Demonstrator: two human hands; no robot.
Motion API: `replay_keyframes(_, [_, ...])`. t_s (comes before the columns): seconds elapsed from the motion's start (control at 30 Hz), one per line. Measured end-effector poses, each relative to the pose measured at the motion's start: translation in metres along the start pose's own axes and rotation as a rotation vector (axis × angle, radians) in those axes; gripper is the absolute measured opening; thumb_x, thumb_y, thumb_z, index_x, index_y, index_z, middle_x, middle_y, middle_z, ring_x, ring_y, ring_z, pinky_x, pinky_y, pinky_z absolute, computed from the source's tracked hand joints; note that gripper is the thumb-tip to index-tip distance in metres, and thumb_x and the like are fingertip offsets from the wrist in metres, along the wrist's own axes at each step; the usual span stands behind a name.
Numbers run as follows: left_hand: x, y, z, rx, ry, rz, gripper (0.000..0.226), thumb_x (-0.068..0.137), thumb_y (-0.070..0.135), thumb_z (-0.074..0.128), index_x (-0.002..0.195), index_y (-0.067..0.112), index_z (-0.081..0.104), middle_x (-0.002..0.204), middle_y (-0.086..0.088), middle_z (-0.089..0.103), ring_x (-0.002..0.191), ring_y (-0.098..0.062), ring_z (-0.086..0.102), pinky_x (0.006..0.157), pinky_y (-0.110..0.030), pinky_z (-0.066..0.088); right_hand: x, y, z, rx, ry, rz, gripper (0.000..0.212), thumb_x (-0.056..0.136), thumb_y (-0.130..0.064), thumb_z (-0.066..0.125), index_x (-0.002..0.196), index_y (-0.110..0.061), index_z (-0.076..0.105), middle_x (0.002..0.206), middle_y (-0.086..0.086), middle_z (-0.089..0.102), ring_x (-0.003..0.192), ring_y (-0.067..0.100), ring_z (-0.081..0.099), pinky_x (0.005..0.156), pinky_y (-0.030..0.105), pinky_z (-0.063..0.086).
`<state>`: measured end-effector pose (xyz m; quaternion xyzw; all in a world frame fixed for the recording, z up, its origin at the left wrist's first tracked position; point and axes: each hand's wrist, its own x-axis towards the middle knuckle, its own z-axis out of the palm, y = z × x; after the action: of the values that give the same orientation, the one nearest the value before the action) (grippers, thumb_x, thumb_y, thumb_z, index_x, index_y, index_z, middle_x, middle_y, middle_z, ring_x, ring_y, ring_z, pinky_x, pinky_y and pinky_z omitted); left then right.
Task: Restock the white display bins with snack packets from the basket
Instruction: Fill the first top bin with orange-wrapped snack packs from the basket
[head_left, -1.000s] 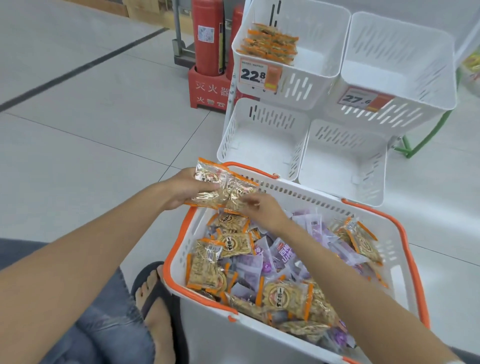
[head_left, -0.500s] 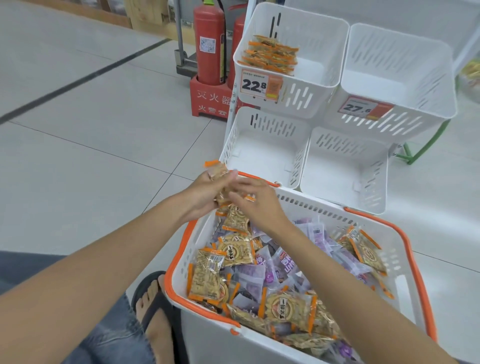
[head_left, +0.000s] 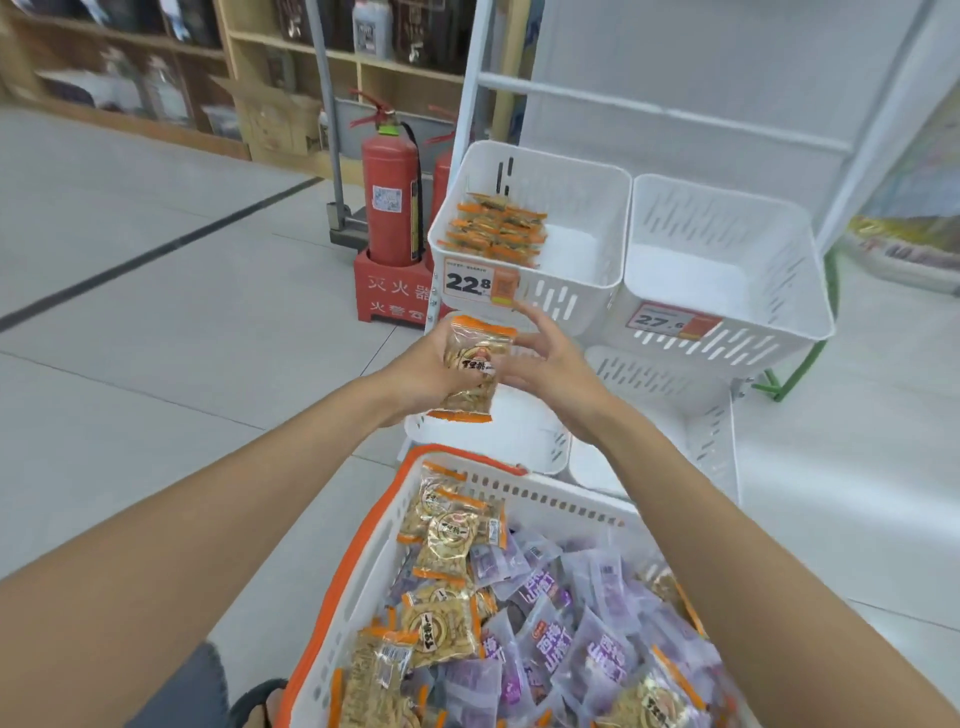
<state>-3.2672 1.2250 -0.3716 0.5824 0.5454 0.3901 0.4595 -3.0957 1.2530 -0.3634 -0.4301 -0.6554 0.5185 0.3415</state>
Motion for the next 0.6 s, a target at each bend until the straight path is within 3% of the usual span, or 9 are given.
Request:
replay_keyframes(0.07, [0.027, 0.025, -0.007, 0.134, -0.047, 0.056, 0.061, 0.088, 0.012, 0.071, 0.136, 0.022, 0.035, 0.116, 0.008, 0.060, 0.102, -0.008, 0.062, 0.080, -0.026, 0.055, 0.020, -0.029, -0.025, -0.190, 0.000, -0.112, 0.038, 0.082, -0.007, 0.074, 0.116, -0.018, 0.062, 0.106, 0.006, 0.065, 0.089, 0.021, 0.066, 0.083, 0.035, 0.056])
replay_keyframes(0.13, [0.058, 0.049, -0.011, 0.198, -0.090, 0.134, 0.073, 0.084, 0.011, 0.075, 0.141, 0.020, 0.030, 0.117, 0.005, 0.060, 0.098, -0.010, 0.063, 0.077, -0.026, 0.056, 0.041, -0.056, -0.049, -0.345, -0.020, -0.173, 0.019, 0.079, -0.002, 0.075, 0.089, -0.013, 0.063, 0.081, 0.005, 0.061, 0.070, 0.016, 0.059, 0.068, 0.031, 0.052])
replay_keyframes(0.27, [0.125, 0.087, -0.020, 0.272, -0.079, 0.262, 0.094, 0.077, 0.015, 0.083, 0.150, 0.027, 0.025, 0.125, -0.006, 0.054, 0.094, -0.012, 0.060, 0.073, -0.023, 0.053, 0.091, -0.098, -0.089, -0.621, -0.169, -0.101, 0.017, 0.080, -0.006, 0.075, 0.087, -0.019, 0.066, 0.077, -0.001, 0.066, 0.068, 0.010, 0.063, 0.062, 0.029, 0.057])
replay_keyframes(0.33, [0.163, 0.095, -0.035, 0.344, -0.015, 0.310, 0.097, 0.076, 0.027, 0.083, 0.152, 0.028, 0.023, 0.126, -0.003, 0.051, 0.109, -0.012, 0.055, 0.084, -0.020, 0.045, 0.124, -0.107, -0.112, -0.683, -0.052, -0.150, 0.011, 0.082, -0.005, 0.073, 0.092, -0.008, 0.071, 0.083, 0.010, 0.070, 0.070, 0.016, 0.065, 0.063, 0.032, 0.059])
replay_keyframes(0.4, [0.199, 0.092, -0.056, 0.482, 0.097, 0.321, 0.086, 0.081, 0.039, 0.077, 0.151, 0.027, 0.029, 0.132, 0.000, 0.050, 0.120, -0.016, 0.050, 0.095, -0.026, 0.041, 0.160, -0.106, -0.136, -0.677, 0.152, -0.218, 0.014, 0.082, -0.007, 0.072, 0.095, -0.001, 0.070, 0.086, 0.016, 0.070, 0.069, 0.023, 0.067, 0.065, 0.036, 0.060])
replay_keyframes(0.5, [0.253, 0.076, -0.087, 0.897, 0.261, 0.317, 0.067, 0.085, 0.049, 0.070, 0.143, 0.027, 0.043, 0.142, 0.000, 0.050, 0.133, -0.024, 0.042, 0.112, -0.044, 0.033, 0.218, -0.093, -0.158, -0.763, 0.372, -0.292, 0.013, 0.083, -0.012, 0.070, 0.095, -0.008, 0.070, 0.078, 0.009, 0.068, 0.068, 0.025, 0.064, 0.067, 0.035, 0.055])
replay_keyframes(0.6, [0.288, 0.061, -0.103, 1.142, 0.257, 0.324, 0.059, 0.088, 0.055, 0.061, 0.140, 0.031, 0.047, 0.146, 0.004, 0.044, 0.142, -0.021, 0.026, 0.118, -0.051, 0.015, 0.277, -0.074, -0.158, -0.933, 0.473, -0.381, 0.015, 0.085, -0.014, 0.066, 0.098, -0.020, 0.070, 0.080, -0.003, 0.066, 0.081, 0.020, 0.060, 0.070, 0.031, 0.045])
